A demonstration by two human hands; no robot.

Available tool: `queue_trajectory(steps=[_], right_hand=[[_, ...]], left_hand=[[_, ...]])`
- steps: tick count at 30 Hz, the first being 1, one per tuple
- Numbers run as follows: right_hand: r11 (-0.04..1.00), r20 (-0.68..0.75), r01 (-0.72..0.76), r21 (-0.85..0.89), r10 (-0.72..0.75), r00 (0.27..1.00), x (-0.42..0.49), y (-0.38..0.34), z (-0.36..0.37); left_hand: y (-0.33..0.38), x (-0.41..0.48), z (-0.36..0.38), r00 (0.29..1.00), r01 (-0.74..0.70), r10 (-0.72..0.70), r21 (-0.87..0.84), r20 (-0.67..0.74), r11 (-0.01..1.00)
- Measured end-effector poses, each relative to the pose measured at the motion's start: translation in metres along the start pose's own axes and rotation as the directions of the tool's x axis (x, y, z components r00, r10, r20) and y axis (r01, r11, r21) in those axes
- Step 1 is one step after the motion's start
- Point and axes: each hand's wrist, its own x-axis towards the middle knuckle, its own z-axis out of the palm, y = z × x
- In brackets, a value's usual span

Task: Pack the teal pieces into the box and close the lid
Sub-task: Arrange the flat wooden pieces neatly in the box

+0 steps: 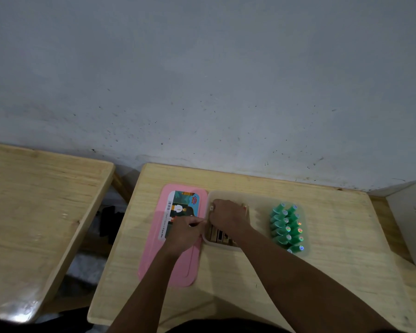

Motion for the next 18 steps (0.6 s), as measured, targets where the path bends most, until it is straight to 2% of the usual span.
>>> queue_trajectory(steps=[7, 12, 18], right_hand=[[0.996, -0.02, -0.068, 0.051, 0.069, 0.997, 0.009, -0.001, 0.004], [0.989, 0.048, -0.034, 0.142, 0.028, 0.998, 0.01, 0.005, 0.004], [0.972, 0.063, -0.043, 0.229, 0.029, 0.998, 0.011, 0.008, 0.003]], left_hand=[[0.0, 0.0, -0.001, 0.999, -0.029, 0.029, -0.007, 0.015, 1.0], [0.0, 0.001, -0.002, 0.999, -0.033, 0.033, 0.007, 0.025, 0.999], [-0.002, 0.001, -0.002, 0.999, -0.042, 0.042, 0.023, 0.035, 0.999]])
